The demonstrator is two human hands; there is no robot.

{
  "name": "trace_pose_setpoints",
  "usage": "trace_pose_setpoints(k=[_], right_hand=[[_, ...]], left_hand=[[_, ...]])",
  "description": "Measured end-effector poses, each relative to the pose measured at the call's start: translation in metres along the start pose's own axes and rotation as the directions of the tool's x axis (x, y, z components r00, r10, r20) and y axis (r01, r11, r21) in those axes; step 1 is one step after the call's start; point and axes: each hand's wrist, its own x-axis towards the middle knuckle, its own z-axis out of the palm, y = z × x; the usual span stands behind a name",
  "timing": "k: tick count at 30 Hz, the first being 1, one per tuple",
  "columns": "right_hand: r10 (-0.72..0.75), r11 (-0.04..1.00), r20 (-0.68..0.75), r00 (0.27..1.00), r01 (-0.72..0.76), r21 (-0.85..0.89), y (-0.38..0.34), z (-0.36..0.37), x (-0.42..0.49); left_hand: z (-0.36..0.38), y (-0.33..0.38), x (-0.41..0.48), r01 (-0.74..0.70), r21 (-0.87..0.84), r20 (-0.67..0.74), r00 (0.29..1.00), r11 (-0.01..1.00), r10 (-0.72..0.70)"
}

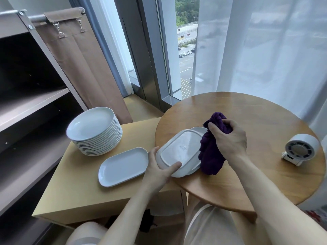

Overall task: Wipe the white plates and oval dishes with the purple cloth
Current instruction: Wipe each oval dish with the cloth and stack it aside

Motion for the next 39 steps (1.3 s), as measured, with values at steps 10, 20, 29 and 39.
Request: trace_pose_setpoints(k=[10,20,29,39], right_hand=[[0.374,0.556,0.413,0.830,-0.557,0.617,-0.011,-0.006,0.012],[0.119,0.770,0.164,0.979,0.013,-0.638,0.020,0.017,-0.003],[0.056,0.555,0.298,0.953,0.218,-0.803,0.004,0.042,0.000],[0.020,0.586,0.697,0.717,0.556,-0.589,-0.018,0.061,-0.028]], left_hand=[[0.003,-0.004,0.017,-0.078,0.154,0.102,0.993,0.985,0.062],[0.006,-0.009,0.023,-0.106,0.093,0.129,0.987,0.990,0.094],[0.013,-0.010,0.013,-0.108,0.201,0.107,0.990,0.974,0.088],[0.008,-0.010,0.010,-0.142,0.122,0.119,0.985,0.982,0.128]])
